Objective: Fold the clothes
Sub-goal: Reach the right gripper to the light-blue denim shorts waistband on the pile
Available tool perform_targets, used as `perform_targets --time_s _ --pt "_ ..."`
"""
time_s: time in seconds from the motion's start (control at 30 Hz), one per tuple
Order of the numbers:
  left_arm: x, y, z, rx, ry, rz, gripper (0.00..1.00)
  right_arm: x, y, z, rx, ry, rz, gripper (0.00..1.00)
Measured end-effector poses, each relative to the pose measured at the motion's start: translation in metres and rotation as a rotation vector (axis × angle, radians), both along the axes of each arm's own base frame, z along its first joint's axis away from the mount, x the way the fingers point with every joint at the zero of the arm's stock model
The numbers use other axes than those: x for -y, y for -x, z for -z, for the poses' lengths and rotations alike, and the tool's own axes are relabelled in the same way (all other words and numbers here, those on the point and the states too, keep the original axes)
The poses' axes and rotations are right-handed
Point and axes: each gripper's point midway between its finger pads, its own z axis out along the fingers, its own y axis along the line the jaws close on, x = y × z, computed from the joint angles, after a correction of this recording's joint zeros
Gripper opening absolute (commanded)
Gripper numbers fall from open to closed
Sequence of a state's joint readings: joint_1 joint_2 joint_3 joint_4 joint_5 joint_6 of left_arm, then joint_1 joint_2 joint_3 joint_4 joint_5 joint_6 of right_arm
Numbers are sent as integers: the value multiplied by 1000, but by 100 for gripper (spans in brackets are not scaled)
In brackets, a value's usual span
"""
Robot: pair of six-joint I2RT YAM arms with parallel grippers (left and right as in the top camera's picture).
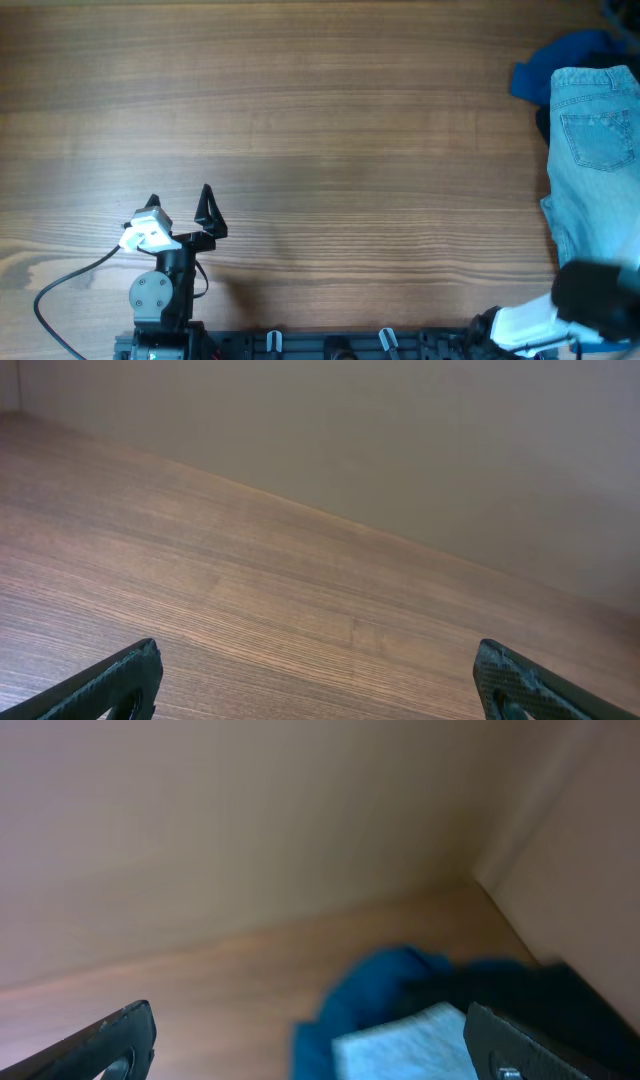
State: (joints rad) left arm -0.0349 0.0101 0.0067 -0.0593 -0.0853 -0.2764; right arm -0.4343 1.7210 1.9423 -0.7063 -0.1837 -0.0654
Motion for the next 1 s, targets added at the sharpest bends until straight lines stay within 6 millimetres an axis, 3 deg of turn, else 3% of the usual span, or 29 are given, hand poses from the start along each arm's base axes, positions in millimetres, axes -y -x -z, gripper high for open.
perform_targets --time_s 0.03,0.07,0.17,0.27,0.47,0.67,0.73,0.77,0.8,0.93,1.0 --pt "0 0 0 0 0 0 100 45 -6 45 -86 -14 58 100" --pt "0 0 0 0 0 0 100 68 -8 69 -126 -15 83 100" --pt "0 0 0 0 0 0 100 117 -6 128 -221 -32 137 100" --pt "0 0 0 0 0 0 100 151 -1 174 -286 -35 144 100" --pt "0 0 0 0 0 0 100 171 -13 233 -317 -2 35 100" --pt "0 0 0 0 0 0 100 176 -22 272 -341 7 -8 99" --pt "0 0 0 0 0 0 100 177 -24 285 -348 4 -12 90" --pt "0 0 0 0 0 0 100 178 -25 294 -355 5 -19 76" --pt "0 0 0 0 0 0 100 178 -25 300 -360 -3 -20 70" --pt "0 0 0 0 0 0 100 175 -26 308 -363 -18 -33 65" --pt "0 0 0 0 0 0 100 175 -27 307 -359 -25 -34 41"
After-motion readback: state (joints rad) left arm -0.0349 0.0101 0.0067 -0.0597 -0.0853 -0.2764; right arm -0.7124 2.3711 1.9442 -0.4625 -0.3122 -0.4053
